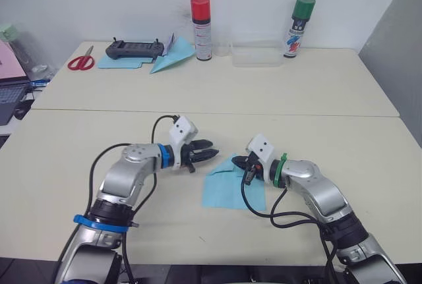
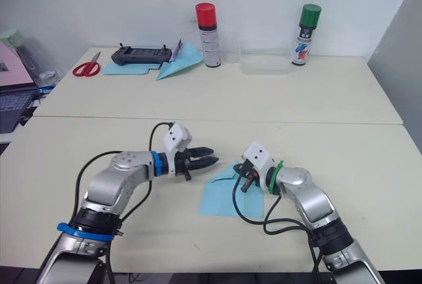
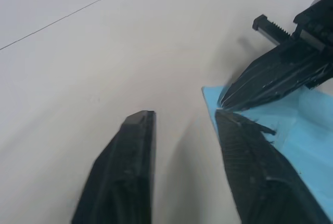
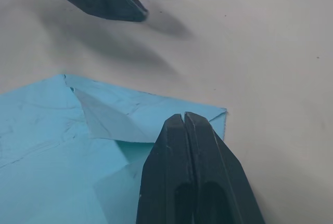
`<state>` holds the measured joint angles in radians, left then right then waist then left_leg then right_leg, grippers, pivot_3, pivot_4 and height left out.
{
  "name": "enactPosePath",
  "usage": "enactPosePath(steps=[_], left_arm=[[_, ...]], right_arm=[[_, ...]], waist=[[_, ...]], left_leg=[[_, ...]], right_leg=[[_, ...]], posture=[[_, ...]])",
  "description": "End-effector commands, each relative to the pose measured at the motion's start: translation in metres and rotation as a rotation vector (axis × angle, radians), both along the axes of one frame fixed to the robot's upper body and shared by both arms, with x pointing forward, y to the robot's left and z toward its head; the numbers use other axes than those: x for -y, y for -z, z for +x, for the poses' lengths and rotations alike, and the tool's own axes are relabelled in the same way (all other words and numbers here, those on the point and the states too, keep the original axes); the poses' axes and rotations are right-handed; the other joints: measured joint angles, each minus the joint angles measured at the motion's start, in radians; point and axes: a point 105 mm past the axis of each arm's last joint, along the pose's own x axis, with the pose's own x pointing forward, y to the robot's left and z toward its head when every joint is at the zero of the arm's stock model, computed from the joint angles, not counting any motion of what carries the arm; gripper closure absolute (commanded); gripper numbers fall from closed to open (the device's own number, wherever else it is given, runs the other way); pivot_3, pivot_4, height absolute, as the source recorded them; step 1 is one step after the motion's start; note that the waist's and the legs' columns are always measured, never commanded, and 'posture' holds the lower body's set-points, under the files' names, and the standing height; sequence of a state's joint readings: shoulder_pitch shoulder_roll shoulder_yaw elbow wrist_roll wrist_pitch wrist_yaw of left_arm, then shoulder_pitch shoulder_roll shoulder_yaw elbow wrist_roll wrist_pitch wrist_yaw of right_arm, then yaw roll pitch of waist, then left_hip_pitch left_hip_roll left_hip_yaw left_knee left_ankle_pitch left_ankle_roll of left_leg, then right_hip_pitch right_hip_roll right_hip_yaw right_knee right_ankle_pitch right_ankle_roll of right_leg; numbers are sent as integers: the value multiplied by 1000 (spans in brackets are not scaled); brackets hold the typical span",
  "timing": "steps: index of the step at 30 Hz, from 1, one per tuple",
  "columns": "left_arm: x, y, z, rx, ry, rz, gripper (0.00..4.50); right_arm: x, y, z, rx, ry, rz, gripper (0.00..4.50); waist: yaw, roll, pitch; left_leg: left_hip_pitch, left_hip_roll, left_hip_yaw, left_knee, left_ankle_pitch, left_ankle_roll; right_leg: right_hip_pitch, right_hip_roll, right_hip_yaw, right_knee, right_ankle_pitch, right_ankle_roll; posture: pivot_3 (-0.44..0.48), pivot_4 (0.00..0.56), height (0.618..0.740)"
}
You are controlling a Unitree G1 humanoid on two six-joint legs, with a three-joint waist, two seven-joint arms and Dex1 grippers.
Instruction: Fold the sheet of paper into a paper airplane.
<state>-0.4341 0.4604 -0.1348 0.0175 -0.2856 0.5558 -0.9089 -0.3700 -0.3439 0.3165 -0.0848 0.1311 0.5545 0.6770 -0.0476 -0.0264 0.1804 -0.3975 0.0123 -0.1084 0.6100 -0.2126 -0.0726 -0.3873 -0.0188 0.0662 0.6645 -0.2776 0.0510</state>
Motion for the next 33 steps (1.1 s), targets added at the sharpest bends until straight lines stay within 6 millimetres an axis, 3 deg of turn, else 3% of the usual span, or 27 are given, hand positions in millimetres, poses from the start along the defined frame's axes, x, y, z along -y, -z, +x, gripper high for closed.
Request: enactPosePath(steps=[1, 3, 11, 19, 26, 33], left_arm=[[14, -3, -5, 43, 24, -16, 3810], [18, 1, -7, 37, 30, -16, 4460], [17, 28, -15, 3, 42, 74, 4486], [-8, 38, -29, -44, 10, 125, 4486], [-24, 51, -56, -94, 16, 172, 4486], [-24, 8, -36, -3, -21, 69, 4486]], right_arm=[[-1, 7, -7, -24, -23, -18, 4500], [-1, 7, -8, -24, -24, -19, 4500], [0, 7, -8, -22, -24, -23, 4500], [-1, 8, -8, -21, -21, -25, 4500], [-2, 8, -8, -21, -21, -23, 4500], [-2, 8, -7, -23, -30, -26, 4500]], waist=[[0, 0, 0], [0, 0, 0], [0, 0, 0], [-3, 1, -1], [-8, 1, -2], [-8, 1, -2]], left_leg=[[0, 0, 0, 0, 0, 0], [0, 0, 0, 0, 0, 0], [0, 0, 0, 0, 0, 0], [1, 0, 0, 0, 0, 0], [2, 1, 0, 0, 0, 0], [2, 0, 0, 0, 0, 0]], right_leg=[[0, 0, 0, 0, 0, 0], [0, 0, 0, 0, 0, 0], [0, 0, 0, 0, 0, 0], [0, 0, 0, 0, 0, 0], [1, 0, 0, 0, 0, 1], [1, 0, 0, 0, -2, 4]], posture=[[0, 150, 740], [0, 150, 740], [0, 150, 740], [0, 150, 740], [0, 150, 740], [0, 150, 740]])
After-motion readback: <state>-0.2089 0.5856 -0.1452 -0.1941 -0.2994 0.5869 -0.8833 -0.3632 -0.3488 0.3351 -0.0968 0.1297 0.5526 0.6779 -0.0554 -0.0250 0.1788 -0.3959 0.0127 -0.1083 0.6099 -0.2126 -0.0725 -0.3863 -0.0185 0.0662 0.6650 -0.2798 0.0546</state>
